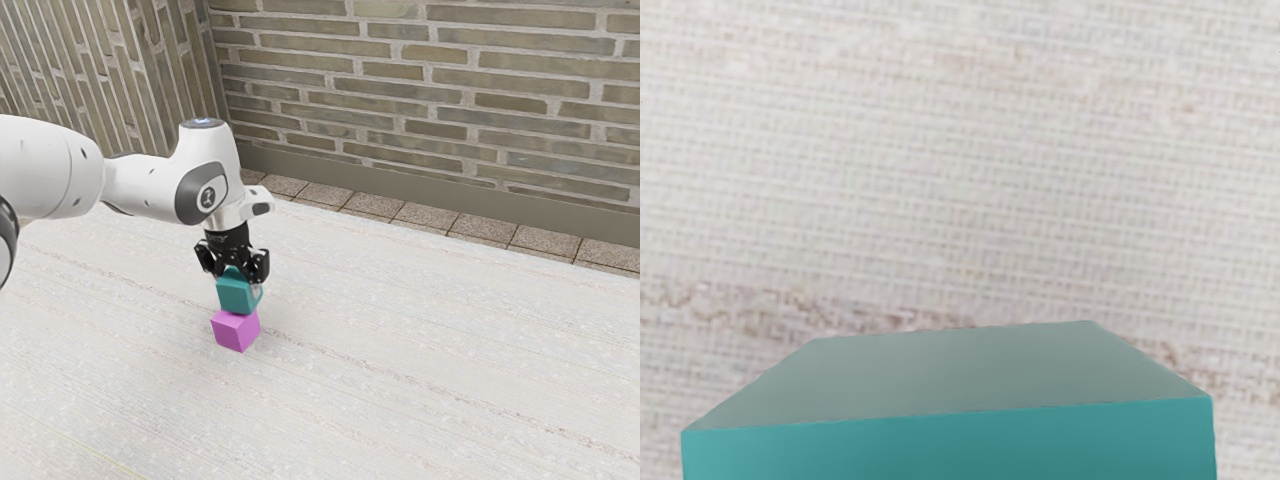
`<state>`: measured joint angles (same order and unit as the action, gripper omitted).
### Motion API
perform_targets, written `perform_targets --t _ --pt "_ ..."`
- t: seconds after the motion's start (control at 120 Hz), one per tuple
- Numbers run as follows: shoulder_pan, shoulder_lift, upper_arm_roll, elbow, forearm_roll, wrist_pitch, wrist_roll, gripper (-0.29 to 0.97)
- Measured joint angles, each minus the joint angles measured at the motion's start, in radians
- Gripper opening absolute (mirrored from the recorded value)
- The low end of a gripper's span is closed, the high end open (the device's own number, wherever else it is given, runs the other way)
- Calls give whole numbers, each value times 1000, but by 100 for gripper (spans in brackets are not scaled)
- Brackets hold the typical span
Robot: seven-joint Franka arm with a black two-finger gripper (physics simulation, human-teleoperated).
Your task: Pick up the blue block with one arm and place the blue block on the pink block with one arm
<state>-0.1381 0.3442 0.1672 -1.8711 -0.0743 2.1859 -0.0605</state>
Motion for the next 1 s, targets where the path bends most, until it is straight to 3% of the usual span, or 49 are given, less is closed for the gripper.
perform_targets --t 1.0 --pt "-1 -66 -8 -107 34 72 106 37"
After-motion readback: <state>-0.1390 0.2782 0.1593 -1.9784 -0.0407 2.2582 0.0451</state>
